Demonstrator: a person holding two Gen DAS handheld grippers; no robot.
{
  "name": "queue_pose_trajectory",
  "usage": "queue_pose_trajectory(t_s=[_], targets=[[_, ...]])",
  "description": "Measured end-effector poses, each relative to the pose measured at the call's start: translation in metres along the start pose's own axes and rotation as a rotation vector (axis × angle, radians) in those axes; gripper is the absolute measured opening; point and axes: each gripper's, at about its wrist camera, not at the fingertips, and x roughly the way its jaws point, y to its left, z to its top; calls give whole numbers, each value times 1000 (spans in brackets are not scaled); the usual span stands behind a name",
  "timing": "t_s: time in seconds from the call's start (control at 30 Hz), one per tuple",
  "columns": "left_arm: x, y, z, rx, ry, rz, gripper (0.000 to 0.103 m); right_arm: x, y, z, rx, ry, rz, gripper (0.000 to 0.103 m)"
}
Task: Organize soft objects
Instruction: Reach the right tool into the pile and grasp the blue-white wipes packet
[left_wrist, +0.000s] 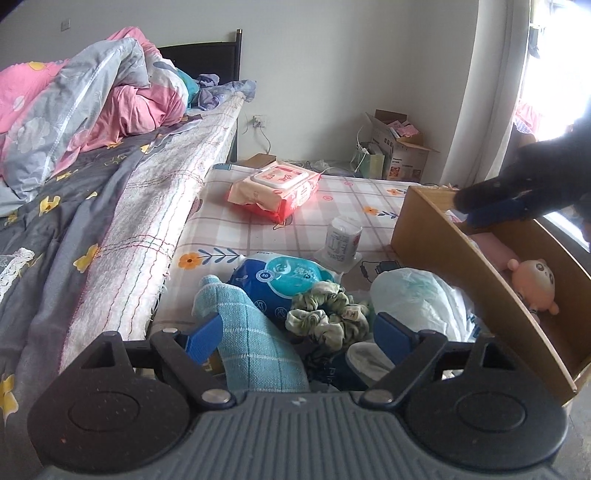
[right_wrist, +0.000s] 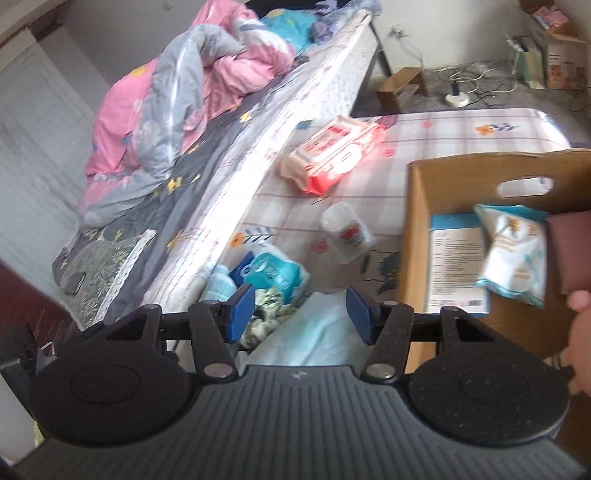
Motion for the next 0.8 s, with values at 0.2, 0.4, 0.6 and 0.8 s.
queue_pose_trajectory(t_s=[0.2, 0.4, 0.6, 0.8], targets=[[30, 8, 14, -80, 7, -93, 78, 65, 38, 25, 2, 98, 77, 54], [82, 11, 31, -147, 85, -147, 67, 156, 48, 60, 14, 210, 81, 55], [132, 29, 23, -246, 263, -96, 67, 229, 45, 73, -12, 284, 21, 59], [140, 44, 17, -292, 294, -127, 79, 276, 29, 64, -36, 388, -24, 62]])
